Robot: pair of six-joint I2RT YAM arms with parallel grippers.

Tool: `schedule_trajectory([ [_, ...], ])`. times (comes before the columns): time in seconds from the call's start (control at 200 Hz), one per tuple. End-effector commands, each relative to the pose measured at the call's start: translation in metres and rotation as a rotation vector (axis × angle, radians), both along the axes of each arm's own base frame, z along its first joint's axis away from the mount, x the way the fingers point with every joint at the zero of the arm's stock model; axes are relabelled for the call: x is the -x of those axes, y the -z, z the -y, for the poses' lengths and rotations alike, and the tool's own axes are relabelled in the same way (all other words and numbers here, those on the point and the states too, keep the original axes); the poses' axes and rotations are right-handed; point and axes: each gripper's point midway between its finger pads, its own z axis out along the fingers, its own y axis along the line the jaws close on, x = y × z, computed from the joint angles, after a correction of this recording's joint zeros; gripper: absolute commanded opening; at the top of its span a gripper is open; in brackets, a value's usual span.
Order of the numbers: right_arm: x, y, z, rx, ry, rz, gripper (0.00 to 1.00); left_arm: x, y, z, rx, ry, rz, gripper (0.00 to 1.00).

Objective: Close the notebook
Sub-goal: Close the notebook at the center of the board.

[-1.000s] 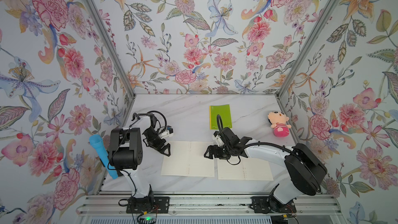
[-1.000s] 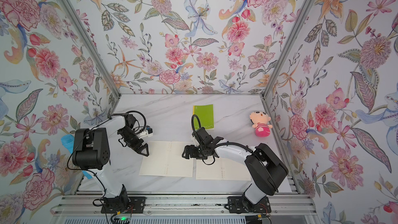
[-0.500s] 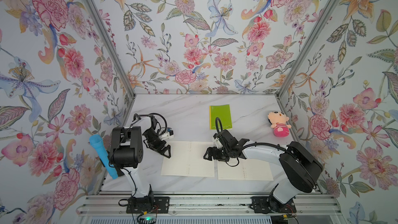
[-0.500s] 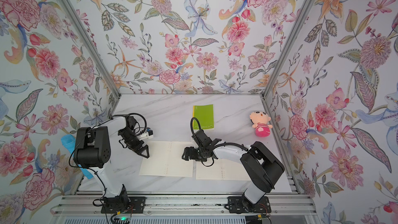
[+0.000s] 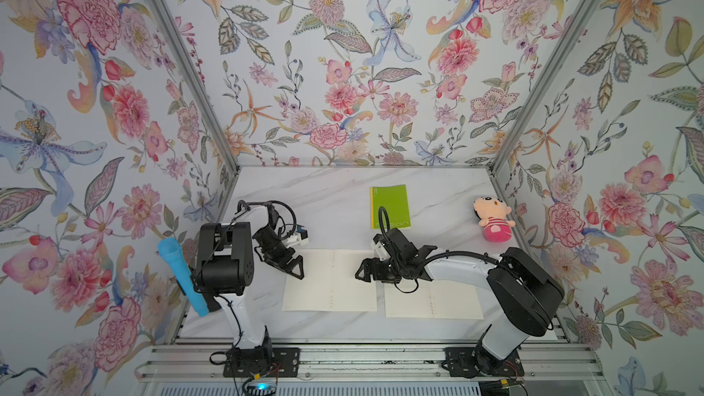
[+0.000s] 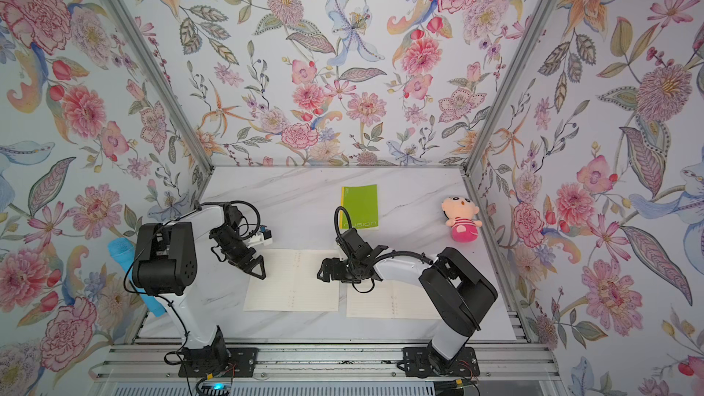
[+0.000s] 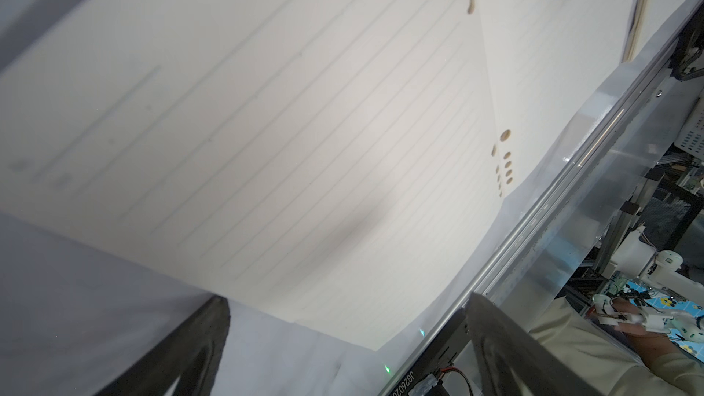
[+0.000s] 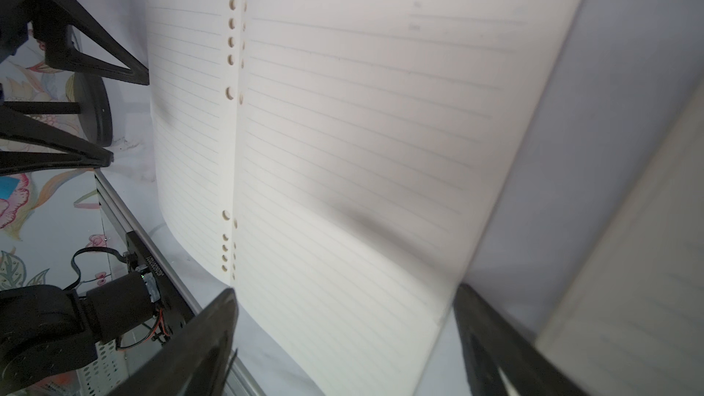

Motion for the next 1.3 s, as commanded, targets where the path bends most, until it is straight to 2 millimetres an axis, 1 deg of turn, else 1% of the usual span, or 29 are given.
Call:
schedule_trajectory([
  [0.0, 0.011, 0.021, 0.005, 0.056, 0.002, -0.064, 0.89, 0.001, 0.017, 0.011, 0.027, 0.015, -0.030, 1.00],
  [0.22, 0.012, 0.023, 0.003, 0.054, -0.001, -0.066, 0.89, -0.006, 0.012, 0.020, 0.062, 0.011, -0.019, 1.00],
  [0.39, 0.012, 0.024, 0.001, 0.054, -0.008, -0.069, 0.89, -0.010, -0.004, 0.033, 0.134, 0.033, 0.000, 1.00],
  [0.58, 0.011, 0.027, -0.002, 0.049, -0.009, -0.074, 0.89, -0.016, -0.028, 0.048, 0.206, 0.077, 0.039, 1.00],
  [0.766, 0.010, 0.029, -0.001, 0.056, -0.006, -0.072, 0.89, -0.019, -0.062, 0.062, 0.247, 0.126, 0.090, 1.00],
  [0.831, 0.010, 0.029, -0.002, 0.054, -0.008, -0.071, 0.89, -0.019, -0.071, 0.067, 0.249, 0.136, 0.107, 1.00],
  [0.916, 0.009, 0.029, -0.004, 0.049, -0.007, -0.067, 0.89, -0.016, -0.080, 0.076, 0.259, 0.151, 0.127, 1.00],
  [1.086, 0.007, 0.032, -0.007, 0.052, -0.014, -0.068, 0.89, -0.001, -0.088, 0.094, 0.266, 0.212, 0.136, 1.00],
  [1.291, 0.004, 0.030, -0.007, 0.049, -0.014, -0.060, 0.89, 0.005, -0.104, 0.113, 0.273, 0.261, 0.176, 1.00],
])
